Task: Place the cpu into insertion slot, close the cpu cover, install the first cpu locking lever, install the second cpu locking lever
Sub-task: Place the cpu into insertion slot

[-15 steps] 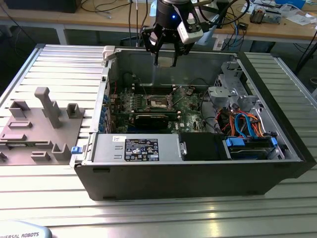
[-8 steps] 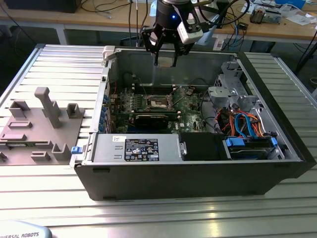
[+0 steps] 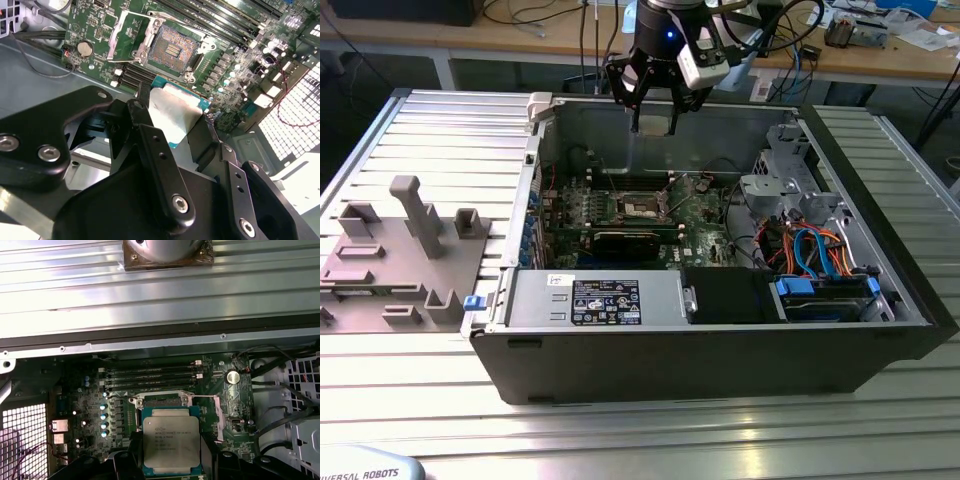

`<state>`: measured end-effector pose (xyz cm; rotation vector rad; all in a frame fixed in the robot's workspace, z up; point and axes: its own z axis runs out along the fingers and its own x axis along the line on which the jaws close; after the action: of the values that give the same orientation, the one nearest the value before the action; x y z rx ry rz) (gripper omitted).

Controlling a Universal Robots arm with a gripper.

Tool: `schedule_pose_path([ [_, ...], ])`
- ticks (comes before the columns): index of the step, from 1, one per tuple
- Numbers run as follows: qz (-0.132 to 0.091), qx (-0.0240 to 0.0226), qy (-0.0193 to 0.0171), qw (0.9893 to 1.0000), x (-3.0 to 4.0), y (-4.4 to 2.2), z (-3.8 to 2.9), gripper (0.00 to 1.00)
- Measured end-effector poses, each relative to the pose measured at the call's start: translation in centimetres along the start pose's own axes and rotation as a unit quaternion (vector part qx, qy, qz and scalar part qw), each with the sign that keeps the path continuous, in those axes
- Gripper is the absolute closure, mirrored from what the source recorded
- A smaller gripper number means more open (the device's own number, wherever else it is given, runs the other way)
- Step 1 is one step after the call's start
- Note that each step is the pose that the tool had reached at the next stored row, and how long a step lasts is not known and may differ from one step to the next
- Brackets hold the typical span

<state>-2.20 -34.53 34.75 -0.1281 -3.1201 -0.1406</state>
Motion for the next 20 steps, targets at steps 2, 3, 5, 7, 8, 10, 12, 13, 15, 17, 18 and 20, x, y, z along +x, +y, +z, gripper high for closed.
schedule_pose_path([
  [2,0.001,0.0,-0.0001,1.0,0.0,0.0,0.0,0.46],
  [3,0.001,0.0,-0.0001,1.0,0.0,0.0,0.0,0.46],
  [5,0.002,0.0,-0.0002,1.0,0.0,0.0,0.0,0.46],
  [7,0.003,0.0,-0.0003,1.0,0.0,0.0,0.0,0.46],
  [8,0.003,0.0,-0.0003,1.0,0.0,0.0,0.0,0.46],
  [10,0.004,0.0,-0.0004,1.0,0.0,0.0,0.0,0.46],
  [12,0.005,-0.0001,-0.0005,1.0,0.0,0.0,0.0,0.46],
  [13,0.006,-0.0001,-0.0005,1.0,0.0,0.0,0.0,0.46],
  [15,0.007,-0.0001,-0.0006,1.0,0.0,0.0,0.0,0.46],
  [17,0.008,-0.0001,-0.0007,1.0,0.0,0.0,0.0,0.46],
  [18,0.008,-0.0001,-0.0008,1.0,0.0,0.0,0.0,0.46],
  [20,0.009,-0.0002,-0.0008,1.0,0.0,0.0,0.0,0.46],
])
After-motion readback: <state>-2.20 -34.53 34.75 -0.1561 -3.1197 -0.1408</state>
